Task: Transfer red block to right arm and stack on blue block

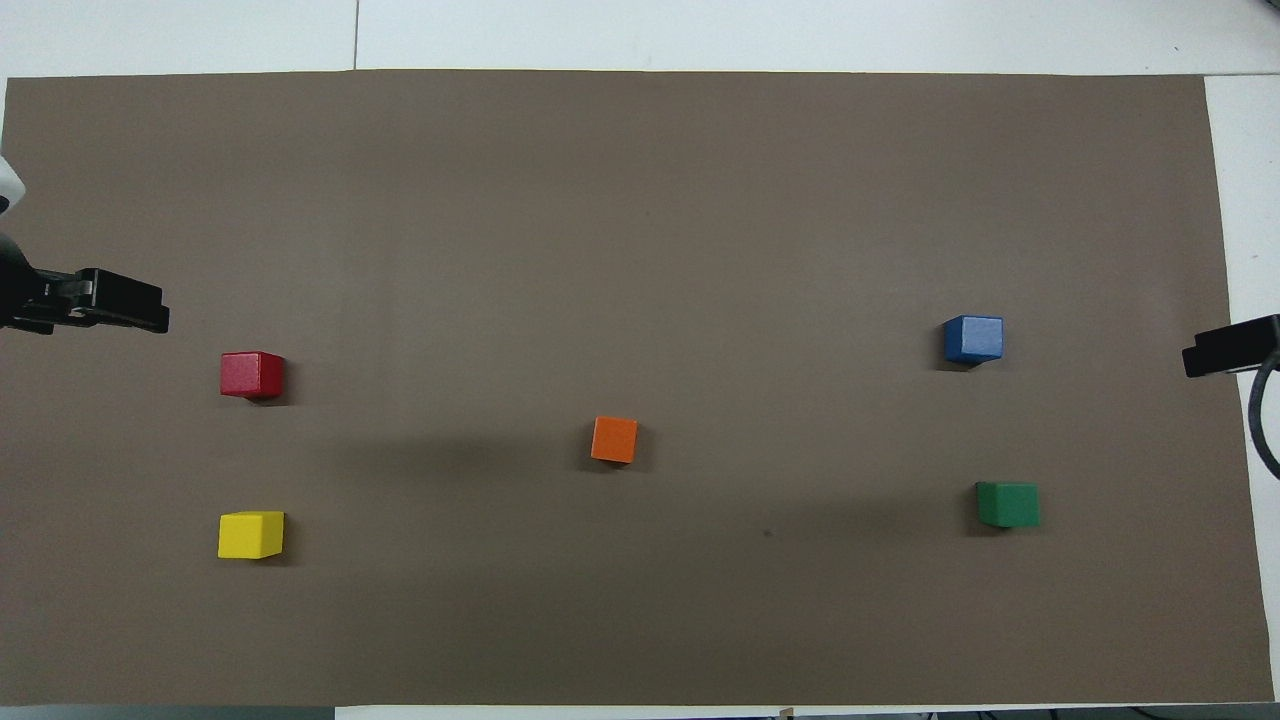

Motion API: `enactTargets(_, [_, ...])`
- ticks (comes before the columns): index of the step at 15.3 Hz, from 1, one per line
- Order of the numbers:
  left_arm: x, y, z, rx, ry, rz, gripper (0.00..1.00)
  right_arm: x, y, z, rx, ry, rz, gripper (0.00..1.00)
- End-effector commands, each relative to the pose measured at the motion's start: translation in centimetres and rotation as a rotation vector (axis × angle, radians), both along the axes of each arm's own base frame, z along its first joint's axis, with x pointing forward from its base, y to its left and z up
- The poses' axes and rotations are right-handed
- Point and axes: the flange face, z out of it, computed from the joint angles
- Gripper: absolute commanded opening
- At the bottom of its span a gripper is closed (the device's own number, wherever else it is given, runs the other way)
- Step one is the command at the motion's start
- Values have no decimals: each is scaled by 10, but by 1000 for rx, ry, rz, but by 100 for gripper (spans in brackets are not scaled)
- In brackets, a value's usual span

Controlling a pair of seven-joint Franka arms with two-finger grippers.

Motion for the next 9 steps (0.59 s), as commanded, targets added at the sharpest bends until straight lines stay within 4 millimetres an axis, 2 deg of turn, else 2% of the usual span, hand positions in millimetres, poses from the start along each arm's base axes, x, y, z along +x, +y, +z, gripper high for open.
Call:
enactTargets(1, [-5, 2, 4, -1, 6, 10, 100, -5, -3, 3, 18, 7, 14, 100])
enactTargets(7, [-5, 9, 4, -1, 6, 30, 100, -5, -4, 3, 18, 6, 11, 100])
enactTargets(8, [-6, 11, 2, -1, 3, 42, 100, -5, -4, 3, 18, 6, 11, 100])
enactTargets(9, [-3, 19, -8, -2, -8, 48, 100, -5, -4, 3, 18, 6, 11, 100])
